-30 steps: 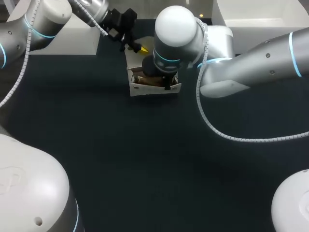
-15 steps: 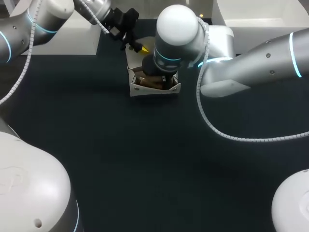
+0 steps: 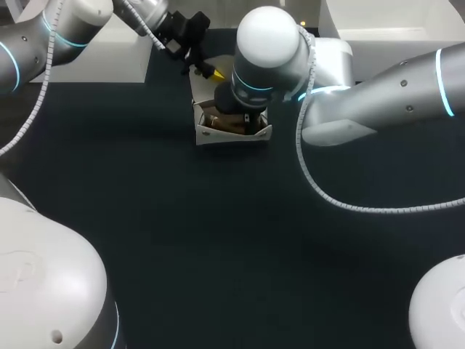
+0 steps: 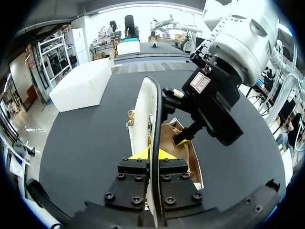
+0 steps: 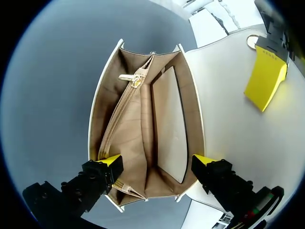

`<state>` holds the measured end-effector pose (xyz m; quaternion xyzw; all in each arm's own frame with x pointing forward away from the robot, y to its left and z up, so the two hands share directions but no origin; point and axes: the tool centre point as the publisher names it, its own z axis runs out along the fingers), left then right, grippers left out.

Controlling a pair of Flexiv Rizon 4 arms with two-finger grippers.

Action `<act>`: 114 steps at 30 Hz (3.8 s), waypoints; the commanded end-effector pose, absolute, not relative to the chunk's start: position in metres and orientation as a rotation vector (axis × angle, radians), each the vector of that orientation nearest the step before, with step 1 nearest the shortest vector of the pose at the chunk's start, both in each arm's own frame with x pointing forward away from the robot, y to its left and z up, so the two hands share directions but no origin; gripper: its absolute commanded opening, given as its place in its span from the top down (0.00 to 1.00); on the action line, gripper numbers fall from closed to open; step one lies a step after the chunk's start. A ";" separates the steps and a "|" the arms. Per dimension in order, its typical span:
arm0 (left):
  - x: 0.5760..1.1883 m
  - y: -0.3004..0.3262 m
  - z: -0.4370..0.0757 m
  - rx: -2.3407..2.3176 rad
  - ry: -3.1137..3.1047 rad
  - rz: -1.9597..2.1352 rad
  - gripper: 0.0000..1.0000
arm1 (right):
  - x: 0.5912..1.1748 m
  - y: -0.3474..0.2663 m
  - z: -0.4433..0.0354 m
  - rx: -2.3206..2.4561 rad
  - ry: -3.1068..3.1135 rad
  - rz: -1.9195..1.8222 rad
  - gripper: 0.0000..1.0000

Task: Pick up the bag, open it, inspect its contents, close it, and place it on the opposite side

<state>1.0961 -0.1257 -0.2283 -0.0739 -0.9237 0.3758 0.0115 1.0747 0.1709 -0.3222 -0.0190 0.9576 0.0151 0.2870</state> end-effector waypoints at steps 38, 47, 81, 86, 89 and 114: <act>1.103 -0.133 -0.251 -0.160 -2.881 1.109 1.00 | 1.040 0.160 -0.242 0.007 2.262 0.014 0.82; 1.129 -0.134 -0.270 -0.121 -3.005 1.149 1.00 | 1.020 0.163 -0.258 0.005 2.249 0.031 0.80; 1.166 -0.129 -0.301 -0.047 -3.121 1.208 1.00 | 1.004 0.168 -0.314 0.066 2.309 0.108 1.00; 1.188 -0.127 -0.310 -0.023 -3.140 1.233 1.00 | 0.995 0.172 -0.334 0.091 2.334 0.142 1.00; 1.198 -0.126 -0.312 -0.052 -3.148 1.239 1.00 | 0.990 0.172 -0.341 0.109 2.338 0.148 1.00; 1.188 -0.129 -0.346 -0.277 -3.074 1.125 1.00 | 1.003 0.175 -0.359 0.104 2.305 0.137 0.67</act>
